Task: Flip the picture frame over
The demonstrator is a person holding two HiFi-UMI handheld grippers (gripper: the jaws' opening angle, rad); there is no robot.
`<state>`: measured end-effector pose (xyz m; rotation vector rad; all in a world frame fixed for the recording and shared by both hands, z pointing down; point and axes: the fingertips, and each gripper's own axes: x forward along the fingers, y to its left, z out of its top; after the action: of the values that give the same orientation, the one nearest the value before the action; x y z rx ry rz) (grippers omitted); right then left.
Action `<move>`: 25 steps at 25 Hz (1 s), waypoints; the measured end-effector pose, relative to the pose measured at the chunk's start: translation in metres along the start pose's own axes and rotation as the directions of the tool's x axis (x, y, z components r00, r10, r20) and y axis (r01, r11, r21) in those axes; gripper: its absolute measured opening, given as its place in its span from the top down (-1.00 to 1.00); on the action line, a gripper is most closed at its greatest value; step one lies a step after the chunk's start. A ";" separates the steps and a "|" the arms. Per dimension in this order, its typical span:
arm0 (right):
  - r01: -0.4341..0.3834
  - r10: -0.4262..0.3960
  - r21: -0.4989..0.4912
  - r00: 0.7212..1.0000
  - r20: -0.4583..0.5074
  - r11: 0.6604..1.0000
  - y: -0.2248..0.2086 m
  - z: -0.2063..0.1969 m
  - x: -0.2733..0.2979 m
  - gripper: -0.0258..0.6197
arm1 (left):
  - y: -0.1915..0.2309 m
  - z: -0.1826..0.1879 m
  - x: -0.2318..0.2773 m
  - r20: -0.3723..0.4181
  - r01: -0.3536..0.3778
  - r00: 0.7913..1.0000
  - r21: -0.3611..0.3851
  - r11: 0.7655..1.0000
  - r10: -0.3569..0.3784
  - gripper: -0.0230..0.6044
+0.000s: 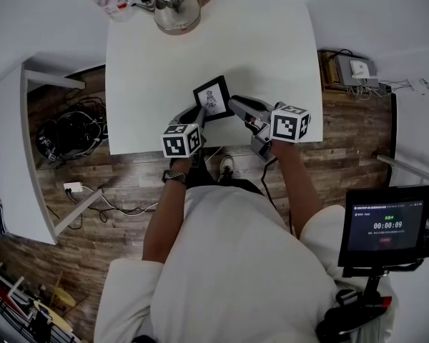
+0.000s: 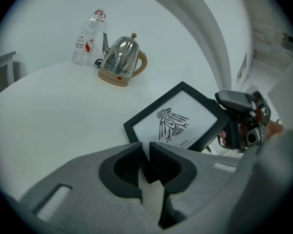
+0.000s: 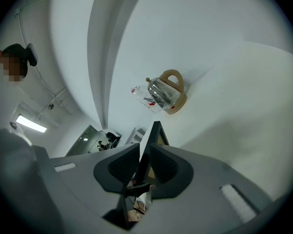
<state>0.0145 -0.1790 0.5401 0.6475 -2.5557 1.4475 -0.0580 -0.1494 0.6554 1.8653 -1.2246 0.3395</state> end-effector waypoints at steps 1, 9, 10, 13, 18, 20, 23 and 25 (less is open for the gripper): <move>-0.001 0.001 -0.002 1.000 -0.004 1.000 0.000 0.000 0.002 0.71 | 0.001 0.001 -0.001 0.007 0.000 1.000 -0.007 1.000 0.000 0.78; -0.064 0.064 -0.003 0.998 -0.027 0.998 0.016 -0.003 0.013 0.72 | 0.006 0.004 -0.005 0.031 -0.001 1.000 -0.019 1.000 0.001 0.81; -0.067 0.067 -0.008 0.997 -0.032 0.998 0.018 -0.003 0.015 0.73 | 0.007 0.004 -0.005 0.033 -0.003 0.999 -0.021 1.000 0.004 0.81; -0.059 0.057 -0.025 0.996 -0.063 0.998 0.021 -0.004 0.021 0.74 | 0.009 0.005 -0.006 0.033 -0.007 0.999 -0.023 1.000 0.008 0.82; -0.078 0.076 -0.029 0.994 -0.080 0.996 0.030 -0.004 0.029 0.74 | 0.010 0.006 -0.005 0.031 -0.007 0.999 -0.024 1.000 0.008 0.82; -0.098 0.096 -0.024 0.992 -0.081 0.995 0.036 -0.005 0.034 0.74 | 0.011 0.006 -0.006 0.032 -0.005 0.999 -0.024 1.000 0.006 0.83; -0.118 0.113 -0.037 0.988 -0.104 0.992 0.044 -0.009 0.041 0.73 | 0.013 0.006 -0.009 0.035 -0.008 0.999 -0.028 1.000 0.009 0.83; -0.119 0.110 -0.058 0.985 -0.134 0.991 0.047 -0.015 0.045 0.68 | 0.015 0.006 -0.014 0.043 -0.015 0.999 -0.032 0.999 0.017 0.83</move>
<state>-0.0474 -0.1584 0.5255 0.3889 -2.5633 1.3828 -0.0782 -0.1476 0.6509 1.8448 -1.2675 0.2883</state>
